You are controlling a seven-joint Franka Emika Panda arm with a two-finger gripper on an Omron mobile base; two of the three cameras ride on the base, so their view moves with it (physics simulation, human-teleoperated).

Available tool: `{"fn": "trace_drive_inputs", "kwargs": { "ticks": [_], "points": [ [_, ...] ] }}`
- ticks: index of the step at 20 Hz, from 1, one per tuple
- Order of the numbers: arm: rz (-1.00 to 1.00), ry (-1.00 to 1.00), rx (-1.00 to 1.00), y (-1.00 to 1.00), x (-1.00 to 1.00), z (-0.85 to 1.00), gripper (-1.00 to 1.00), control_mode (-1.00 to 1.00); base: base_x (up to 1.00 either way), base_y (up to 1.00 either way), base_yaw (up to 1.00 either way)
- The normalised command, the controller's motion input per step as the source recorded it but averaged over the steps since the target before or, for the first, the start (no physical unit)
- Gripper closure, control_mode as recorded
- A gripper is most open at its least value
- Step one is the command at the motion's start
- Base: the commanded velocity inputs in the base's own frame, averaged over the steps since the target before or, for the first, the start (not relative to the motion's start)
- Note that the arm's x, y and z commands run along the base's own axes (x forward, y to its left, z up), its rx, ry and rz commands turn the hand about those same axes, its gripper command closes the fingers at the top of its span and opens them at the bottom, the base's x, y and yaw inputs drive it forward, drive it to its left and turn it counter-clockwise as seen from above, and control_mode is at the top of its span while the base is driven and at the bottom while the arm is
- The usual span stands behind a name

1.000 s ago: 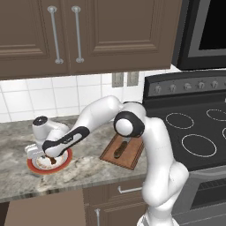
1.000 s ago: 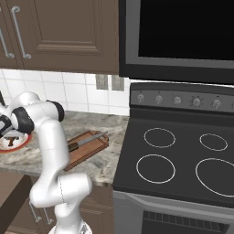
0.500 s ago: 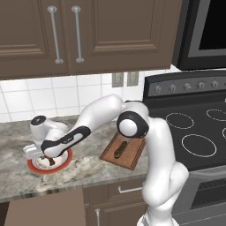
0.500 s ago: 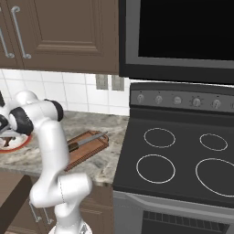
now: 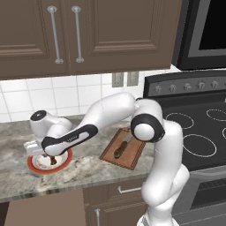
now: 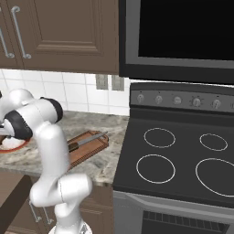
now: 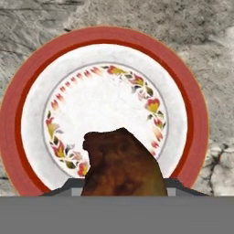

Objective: Pick up the knife from the drawer and place it on the cutting board. Then place the meat from the plate to the cutting board.

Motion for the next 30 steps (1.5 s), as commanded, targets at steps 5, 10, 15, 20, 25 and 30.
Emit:
{"fn": "trace_drive_inputs", "kwargs": {
  "ticks": [5,10,15,20,25,30],
  "points": [
    [-0.10,-0.01,0.00,-0.37,-0.21,0.38,1.00,-1.00,0.00,0.00,0.00],
    [-0.08,-0.05,0.00,-0.52,-0.12,0.05,1.00,-1.00,0.00,0.00,0.00],
    [-0.07,-0.05,0.00,-0.64,-0.16,0.00,1.00,-1.00,0.00,0.00,0.00],
    [-0.08,-0.02,0.01,-0.56,-0.09,0.18,1.00,-1.00,0.00,0.00,0.00],
    [-0.08,0.00,0.02,-0.56,-0.02,0.18,1.00,-1.00,0.00,0.00,0.00],
    [-0.08,0.00,0.02,-0.62,0.00,0.09,1.00,-1.00,0.00,0.00,0.00]
  ]
}}
